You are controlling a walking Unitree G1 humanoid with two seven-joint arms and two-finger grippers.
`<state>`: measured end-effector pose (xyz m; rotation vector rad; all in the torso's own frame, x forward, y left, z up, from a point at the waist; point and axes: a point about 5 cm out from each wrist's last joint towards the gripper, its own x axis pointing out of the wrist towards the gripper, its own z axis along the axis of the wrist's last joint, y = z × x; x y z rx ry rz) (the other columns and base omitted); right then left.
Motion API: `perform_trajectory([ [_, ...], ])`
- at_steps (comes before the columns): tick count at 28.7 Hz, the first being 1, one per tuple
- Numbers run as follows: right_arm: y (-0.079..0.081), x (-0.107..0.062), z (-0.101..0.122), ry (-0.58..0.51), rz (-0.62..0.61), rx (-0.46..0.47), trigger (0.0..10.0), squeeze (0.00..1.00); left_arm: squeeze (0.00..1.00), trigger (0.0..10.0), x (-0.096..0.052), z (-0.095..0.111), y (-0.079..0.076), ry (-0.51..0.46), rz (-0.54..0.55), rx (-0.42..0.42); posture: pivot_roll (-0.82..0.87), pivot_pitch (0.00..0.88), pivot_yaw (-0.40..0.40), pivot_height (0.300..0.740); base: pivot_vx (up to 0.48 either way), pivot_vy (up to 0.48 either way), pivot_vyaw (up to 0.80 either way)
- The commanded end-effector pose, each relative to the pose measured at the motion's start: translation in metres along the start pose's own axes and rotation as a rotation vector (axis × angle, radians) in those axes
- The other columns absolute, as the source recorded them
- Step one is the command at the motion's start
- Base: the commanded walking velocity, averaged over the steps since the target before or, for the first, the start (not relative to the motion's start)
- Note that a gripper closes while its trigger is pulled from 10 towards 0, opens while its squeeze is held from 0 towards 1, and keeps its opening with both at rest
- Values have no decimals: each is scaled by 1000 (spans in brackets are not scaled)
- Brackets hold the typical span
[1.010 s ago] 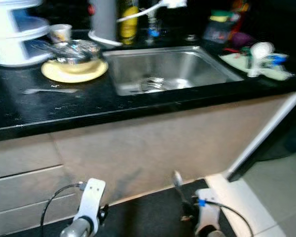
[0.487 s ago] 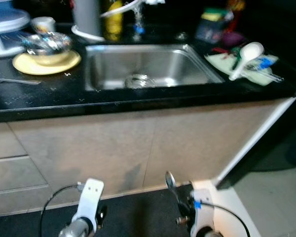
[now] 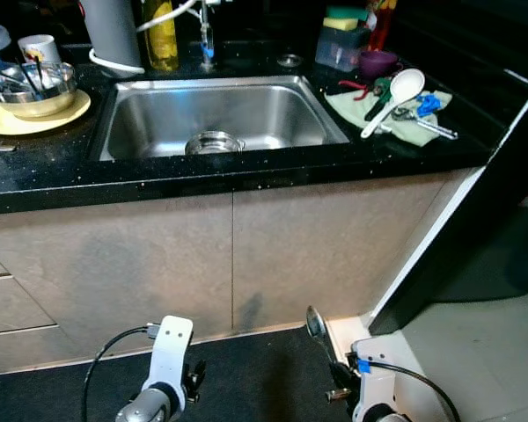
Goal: Kitchen organization
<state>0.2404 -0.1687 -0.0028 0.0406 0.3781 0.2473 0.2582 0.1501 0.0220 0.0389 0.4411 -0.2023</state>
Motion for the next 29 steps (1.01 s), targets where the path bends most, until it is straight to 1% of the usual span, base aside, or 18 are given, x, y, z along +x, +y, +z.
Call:
perform_trajectory([
  [1, 6, -1, -4, 8, 14, 12, 10000, 0, 0, 10000, -5, -9, 8, 30, 29, 25, -87, 158, -59, 740, 0, 0, 0],
  [4, 6, -1, -4, 8, 15, 11, 10000, 0, 0, 10000, -5, -9, 9, 30, 32, 30, -87, 159, -59, 740, 0, 0, 0],
  [10, 6, 0, -3, 1, 12, 14, 10000, 0, 0, 10000, -5, -2, 11, -10, 39, 77, -84, 158, -59, 740, 0, 0, 0],
  [12, 3, 1, 5, -42, 10, 38, 10000, 0, 0, 10000, -7, 18, 11, -108, 15, 108, -81, 158, -56, 740, 0, 0, 0],
  [14, 2, 1, 10, -61, 11, 52, 10000, 0, 0, 10000, -7, 23, 10, -136, 4, 115, -81, 158, -56, 740, 0, 0, 0],
  [15, 2, 2, 21, -108, 32, 83, 10000, 0, 0, 10000, -9, 33, 10, -182, -9, 120, -82, 157, -54, 740, 0, 0, 0],
  [16, 2, 2, 21, -108, 32, 83, 10000, 0, 0, 10000, -9, 33, 10, -182, -9, 120, -82, 157, -54, 740, 0, 0, 0],
  [17, 4, 4, 38, -177, 72, 125, 10000, 0, 0, 10000, -12, 48, 11, -255, -19, 136, -85, 159, -50, 740, 0, 0, 0],
  [18, 8, 5, 60, -252, 140, 162, 10000, 0, 0, 10000, -15, 66, 13, -322, -10, 112, -86, 158, -48, 740, 0, 0, 0],
  [19, 8, 5, 60, -252, 140, 162, 10000, 0, 0, 10000, -15, 66, 13, -322, -10, 112, -86, 158, -48, 740, 0, 0, 0],
  [21, 20, 5, 117, -420, 283, 194, 10000, 0, 0, 10000, -18, 111, 23, -441, 55, 54, -81, 155, -48, 740, 0, 0, 0],
  [22, 23, 4, 135, -470, 311, 187, 10000, 0, 0, 10000, -18, 125, 26, -476, 71, 46, -80, 154, -48, 740, 0, 0, 0],
  [23, 24, 5, 155, -522, 301, 177, 10000, 0, 0, 10000, -19, 139, 29, -505, 83, 49, -79, 154, -48, 740, 0, 0, 0],
  [24, 24, 6, 166, -551, 286, 170, 10000, 0, 0, 10000, -18, 147, 30, -519, 88, 54, -79, 154, -49, 740, 0, 0, 0],
  [25, 24, 6, 166, -551, 286, 170, 10000, 0, 0, 10000, -18, 147, 30, -519, 88, 54, -79, 154, -49, 740, 0, 0, 0],
  [26, 23, 7, 182, -590, 256, 165, 10000, 0, 0, 10000, -20, 159, 30, -559, 84, 64, -78, 153, -48, 740, 0, 0, 0],
  [28, 19, 6, 224, -720, 186, 167, 10000, 0, 0, 10000, -26, 193, 31, -652, 102, 111, -77, 151, -45, 740, 0, 0, 0],
  [29, 19, 6, 224, -720, 186, 167, 10000, 0, 0, 10000, -26, 193, 31, -652, 102, 111, -77, 151, -45, 740, 0, 0, 0],
])
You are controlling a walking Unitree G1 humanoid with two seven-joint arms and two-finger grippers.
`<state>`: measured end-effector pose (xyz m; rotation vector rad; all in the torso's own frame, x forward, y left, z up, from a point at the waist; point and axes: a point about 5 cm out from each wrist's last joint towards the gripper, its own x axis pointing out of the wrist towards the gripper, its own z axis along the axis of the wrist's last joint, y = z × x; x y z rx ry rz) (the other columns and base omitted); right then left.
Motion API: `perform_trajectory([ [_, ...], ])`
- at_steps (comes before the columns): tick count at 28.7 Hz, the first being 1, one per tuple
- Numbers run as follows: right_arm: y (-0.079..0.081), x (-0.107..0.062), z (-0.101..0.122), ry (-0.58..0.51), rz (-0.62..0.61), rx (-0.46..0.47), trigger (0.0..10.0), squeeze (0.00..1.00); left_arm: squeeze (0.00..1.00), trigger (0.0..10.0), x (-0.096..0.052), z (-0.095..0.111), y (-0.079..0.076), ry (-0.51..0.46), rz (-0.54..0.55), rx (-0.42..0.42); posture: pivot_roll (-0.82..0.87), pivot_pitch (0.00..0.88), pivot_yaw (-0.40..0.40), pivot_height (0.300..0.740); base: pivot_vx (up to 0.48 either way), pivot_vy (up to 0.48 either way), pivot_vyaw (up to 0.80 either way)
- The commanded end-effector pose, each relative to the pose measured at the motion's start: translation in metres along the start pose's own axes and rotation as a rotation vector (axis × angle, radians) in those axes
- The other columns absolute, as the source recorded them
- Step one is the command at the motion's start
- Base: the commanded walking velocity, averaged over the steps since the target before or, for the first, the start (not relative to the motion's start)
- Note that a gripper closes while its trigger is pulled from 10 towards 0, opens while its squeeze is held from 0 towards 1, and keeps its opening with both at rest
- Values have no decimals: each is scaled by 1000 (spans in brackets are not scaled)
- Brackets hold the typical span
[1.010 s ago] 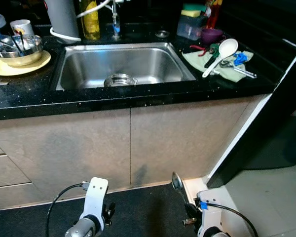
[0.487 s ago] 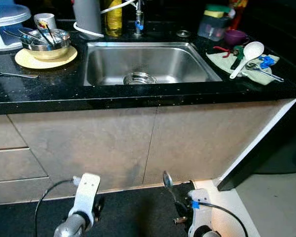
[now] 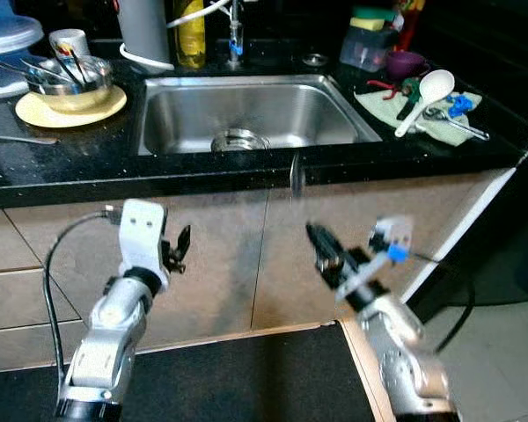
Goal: Kitchen organization
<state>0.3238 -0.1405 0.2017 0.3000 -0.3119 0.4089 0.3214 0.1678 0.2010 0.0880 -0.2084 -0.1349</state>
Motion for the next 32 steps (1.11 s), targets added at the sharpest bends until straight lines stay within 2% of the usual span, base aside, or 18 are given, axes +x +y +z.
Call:
perform_trajectory([
  [1, -6, 7, 16, -67, -57, 3, 10000, 0, 0, 10000, 6, 17, 4, -44, 15, 32, -77, 151, -45, 740, 0, 0, 0],
  [2, -5, 14, 28, -94, -58, -15, 10000, 0, 0, 10000, 11, 31, 6, -86, 28, 52, -76, 149, -45, 740, 0, 0, 0],
  [3, -5, 14, 28, -94, -58, -15, 10000, 0, 0, 10000, 11, 31, 6, -86, 28, 52, -76, 149, -45, 740, 0, 0, 0],
  [4, -4, 19, 36, -99, -61, -61, 10000, 0, 0, 10000, 15, 43, 9, -116, 42, 80, -76, 147, -44, 740, 0, 0, 0],
  [5, -5, 24, 42, -38, -71, -160, 10000, 0, 0, 10000, 18, 58, 12, -133, 51, 112, -71, 144, -45, 740, 0, 0, 0],
  [6, -5, 24, 42, -38, -71, -160, 10000, 0, 0, 10000, 18, 58, 12, -133, 51, 112, -71, 144, -45, 740, 0, 0, 0],
  [8, -4, 25, 45, -23, -70, -216, 10000, 0, 0, 10000, 19, 62, 14, -129, 49, 171, -70, 144, -46, 740, 0, 0, 0],
  [13, -6, 28, 56, -70, -124, -214, 10000, 0, 0, 10000, 17, 64, 17, -131, 48, 156, -65, 137, -49, 740, 0, 0, 0],
  [18, -6, 30, 57, -74, -121, -219, 10000, 0, 0, 10000, 20, 69, 18, -146, 58, 156, -66, 134, -47, 740, 0, 0, 0],
  [32, -5, 28, 53, -38, -120, -237, 10000, 0, 0, 10000, 24, 70, 11, -159, 30, 137, -72, 129, -41, 740, 347, 0, 0],
])
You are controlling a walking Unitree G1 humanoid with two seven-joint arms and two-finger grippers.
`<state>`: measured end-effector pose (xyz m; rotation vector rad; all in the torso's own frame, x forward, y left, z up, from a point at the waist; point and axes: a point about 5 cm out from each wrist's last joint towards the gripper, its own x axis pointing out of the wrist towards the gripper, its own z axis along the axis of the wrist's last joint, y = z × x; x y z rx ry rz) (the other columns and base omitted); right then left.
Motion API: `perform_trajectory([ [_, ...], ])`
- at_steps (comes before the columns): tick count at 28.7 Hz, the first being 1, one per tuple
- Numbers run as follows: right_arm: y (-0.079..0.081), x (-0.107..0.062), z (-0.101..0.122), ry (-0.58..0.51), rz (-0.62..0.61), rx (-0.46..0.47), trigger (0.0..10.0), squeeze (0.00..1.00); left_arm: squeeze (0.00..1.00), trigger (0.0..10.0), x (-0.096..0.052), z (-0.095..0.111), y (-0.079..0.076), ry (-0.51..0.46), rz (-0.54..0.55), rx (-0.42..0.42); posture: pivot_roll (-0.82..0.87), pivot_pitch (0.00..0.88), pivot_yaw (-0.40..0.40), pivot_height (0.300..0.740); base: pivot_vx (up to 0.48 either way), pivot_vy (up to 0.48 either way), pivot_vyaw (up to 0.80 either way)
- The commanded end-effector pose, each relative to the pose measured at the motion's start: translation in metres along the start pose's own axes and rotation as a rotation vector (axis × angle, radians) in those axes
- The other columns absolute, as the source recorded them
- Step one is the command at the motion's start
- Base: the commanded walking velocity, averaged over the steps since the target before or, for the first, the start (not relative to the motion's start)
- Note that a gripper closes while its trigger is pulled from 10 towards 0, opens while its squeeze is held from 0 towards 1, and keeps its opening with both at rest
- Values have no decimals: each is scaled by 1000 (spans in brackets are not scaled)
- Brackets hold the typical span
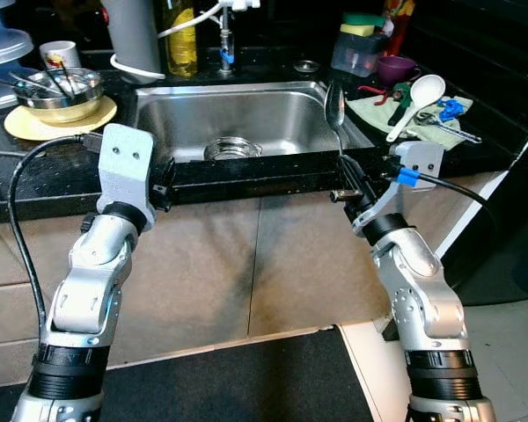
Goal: Kitchen organization
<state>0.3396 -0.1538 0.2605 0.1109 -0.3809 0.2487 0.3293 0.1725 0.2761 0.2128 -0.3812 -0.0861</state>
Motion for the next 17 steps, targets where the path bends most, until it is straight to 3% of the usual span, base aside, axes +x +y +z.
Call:
perform_trajectory([
  [1, 0, -3, -1, 9, -2, -17, 10000, 0, 0, 10000, 2, -1, -2, 1, -12, -6, -72, 130, -41, 740, 439, 0, 0],
  [17, 1, -4, -1, 9, 6, -23, 10000, 0, 0, 10000, 1, -1, -1, -4, -13, 0, -71, 120, -42, 740, 435, 0, 0],
])
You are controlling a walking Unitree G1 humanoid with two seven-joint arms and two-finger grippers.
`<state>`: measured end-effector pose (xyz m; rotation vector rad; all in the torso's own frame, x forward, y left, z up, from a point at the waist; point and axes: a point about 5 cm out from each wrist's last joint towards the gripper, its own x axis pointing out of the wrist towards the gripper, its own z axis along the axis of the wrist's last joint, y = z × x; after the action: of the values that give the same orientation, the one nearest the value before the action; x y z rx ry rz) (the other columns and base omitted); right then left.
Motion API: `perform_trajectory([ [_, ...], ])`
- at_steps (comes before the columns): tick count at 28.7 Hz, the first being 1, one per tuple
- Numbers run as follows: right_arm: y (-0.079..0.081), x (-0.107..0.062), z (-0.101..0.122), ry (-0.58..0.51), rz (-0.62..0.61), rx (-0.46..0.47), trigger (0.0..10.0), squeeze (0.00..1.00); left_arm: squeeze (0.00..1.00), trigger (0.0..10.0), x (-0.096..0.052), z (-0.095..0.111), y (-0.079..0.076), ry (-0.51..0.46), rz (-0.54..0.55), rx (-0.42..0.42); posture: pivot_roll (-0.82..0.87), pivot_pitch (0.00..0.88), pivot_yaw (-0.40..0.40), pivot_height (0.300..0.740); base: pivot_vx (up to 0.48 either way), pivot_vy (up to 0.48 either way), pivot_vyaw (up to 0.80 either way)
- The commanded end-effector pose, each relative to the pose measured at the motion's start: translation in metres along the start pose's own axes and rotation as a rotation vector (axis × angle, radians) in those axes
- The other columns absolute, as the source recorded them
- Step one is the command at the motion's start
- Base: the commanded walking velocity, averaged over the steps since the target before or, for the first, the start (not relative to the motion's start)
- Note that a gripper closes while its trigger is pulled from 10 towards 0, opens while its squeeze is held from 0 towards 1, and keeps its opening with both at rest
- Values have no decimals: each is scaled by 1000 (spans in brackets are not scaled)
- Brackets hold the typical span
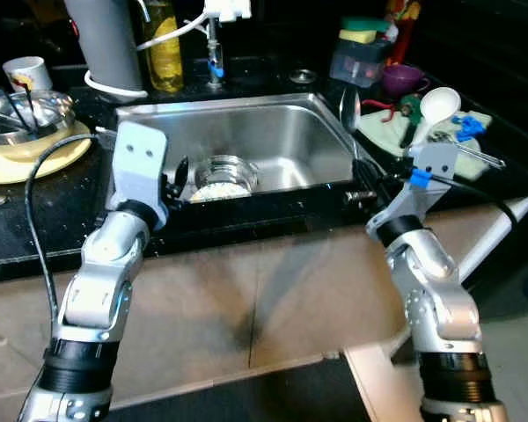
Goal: Kitchen organization
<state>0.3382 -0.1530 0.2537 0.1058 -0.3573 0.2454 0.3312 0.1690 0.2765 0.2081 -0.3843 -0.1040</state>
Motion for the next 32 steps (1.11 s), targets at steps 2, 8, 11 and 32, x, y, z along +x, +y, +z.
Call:
perform_trajectory([
  [2, 0, 0, 5, -16, 9, -20, 10000, 0, 0, 10000, -2, -1, 2, 0, 2, 8, -71, 118, -40, 740, 435, 0, 0],
  [8, -1, 0, 5, -19, 5, -24, 10000, 0, 0, 10000, -1, 0, 1, -4, -6, 10, -71, 115, -37, 740, 434, 0, 0],
  [11, -3, 0, 6, -20, 5, -31, 10000, 0, 0, 10000, -1, 0, 1, -5, -9, 11, -69, 117, -37, 740, 434, 0, 0],
  [32, -9, 2, 9, -20, 0, -53, 10000, 0, 0, 10000, -1, -4, 0, 37, 5, 7, -67, 126, -38, 740, 331, 0, 0],
])
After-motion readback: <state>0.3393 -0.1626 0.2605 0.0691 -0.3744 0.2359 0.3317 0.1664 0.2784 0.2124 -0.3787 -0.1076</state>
